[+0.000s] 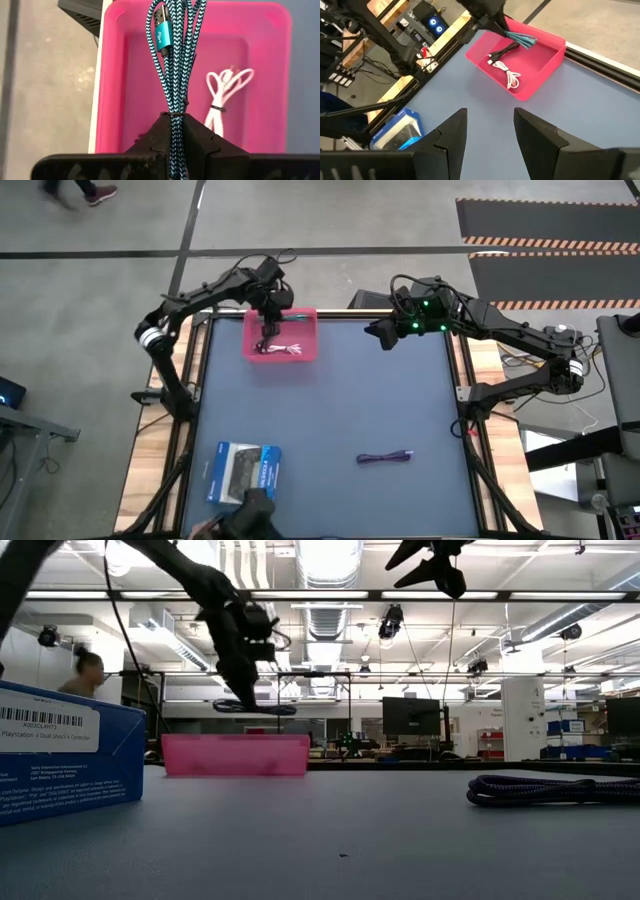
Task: Pick and place USB-C Cables
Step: Put the blue charger cable into the pink bin, then put the violet charger cable into the pink bin
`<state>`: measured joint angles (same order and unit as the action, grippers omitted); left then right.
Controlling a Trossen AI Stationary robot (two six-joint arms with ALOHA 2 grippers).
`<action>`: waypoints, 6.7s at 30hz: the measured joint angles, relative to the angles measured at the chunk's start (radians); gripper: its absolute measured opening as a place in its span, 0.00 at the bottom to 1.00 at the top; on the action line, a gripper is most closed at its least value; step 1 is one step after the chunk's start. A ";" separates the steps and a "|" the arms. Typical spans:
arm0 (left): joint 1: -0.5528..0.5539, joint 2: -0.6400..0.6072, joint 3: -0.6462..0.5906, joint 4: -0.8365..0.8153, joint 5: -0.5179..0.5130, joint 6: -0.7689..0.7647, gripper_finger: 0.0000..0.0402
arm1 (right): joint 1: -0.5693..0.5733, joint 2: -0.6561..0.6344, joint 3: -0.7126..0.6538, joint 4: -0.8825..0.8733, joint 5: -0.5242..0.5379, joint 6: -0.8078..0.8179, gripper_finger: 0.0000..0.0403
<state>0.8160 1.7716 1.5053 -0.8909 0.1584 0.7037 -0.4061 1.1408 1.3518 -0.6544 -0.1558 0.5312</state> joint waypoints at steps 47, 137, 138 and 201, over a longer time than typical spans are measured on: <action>0.125 0.222 0.025 0.175 0.051 0.143 0.04 | 0.000 0.000 0.000 0.000 0.053 0.011 0.38; -0.484 -0.564 -0.309 0.644 0.198 -0.797 0.23 | 0.811 0.023 -0.389 -0.129 0.078 0.121 0.33; -0.484 -0.571 -0.324 0.656 0.190 -0.810 0.23 | 0.830 0.023 -0.421 -0.096 0.078 0.136 0.33; -0.484 -0.581 -0.387 0.706 0.071 -0.877 0.23 | 0.923 0.436 -0.517 0.173 0.243 0.160 0.17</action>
<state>0.3325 1.1904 1.1187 -0.1848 0.2298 -0.1737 0.5169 1.5764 0.8352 -0.4816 0.0869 0.6909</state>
